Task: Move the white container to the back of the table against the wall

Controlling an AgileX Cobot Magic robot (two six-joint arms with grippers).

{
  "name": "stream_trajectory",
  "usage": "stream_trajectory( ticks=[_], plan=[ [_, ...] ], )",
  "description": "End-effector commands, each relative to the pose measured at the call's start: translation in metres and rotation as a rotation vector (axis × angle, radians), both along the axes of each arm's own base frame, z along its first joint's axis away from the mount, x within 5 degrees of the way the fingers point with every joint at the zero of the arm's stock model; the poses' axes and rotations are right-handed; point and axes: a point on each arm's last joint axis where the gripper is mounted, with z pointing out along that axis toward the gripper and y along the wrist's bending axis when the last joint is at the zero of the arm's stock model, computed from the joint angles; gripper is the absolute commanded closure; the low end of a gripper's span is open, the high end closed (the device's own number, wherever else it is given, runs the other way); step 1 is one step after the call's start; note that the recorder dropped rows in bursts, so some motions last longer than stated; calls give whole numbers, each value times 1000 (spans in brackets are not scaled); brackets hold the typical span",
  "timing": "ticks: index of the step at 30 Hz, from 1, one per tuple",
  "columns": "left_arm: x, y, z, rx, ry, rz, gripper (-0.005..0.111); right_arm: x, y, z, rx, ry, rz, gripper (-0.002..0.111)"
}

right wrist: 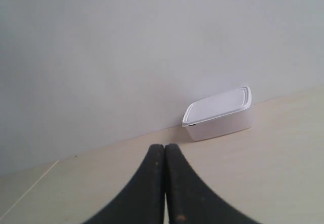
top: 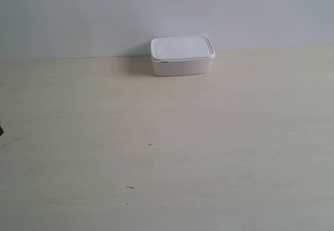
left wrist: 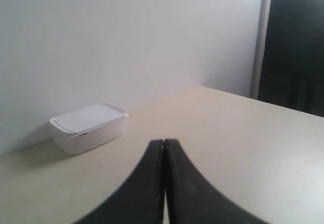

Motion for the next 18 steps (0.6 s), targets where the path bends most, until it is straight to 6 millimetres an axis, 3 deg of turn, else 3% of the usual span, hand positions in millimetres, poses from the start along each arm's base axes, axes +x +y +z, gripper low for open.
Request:
stream_trajectory(
  ticks=[1,12,18],
  plan=[
    [0,1,-2,-19,17,4,107,0,0,0,7,-6,1,108],
    [-1,2,-1,-29,10,4,107,0,0,0,3,-8,0,108],
    [-4,15,5,-84,-36,75,107,-3,-1,1,11,-30,-5,108]
  ],
)
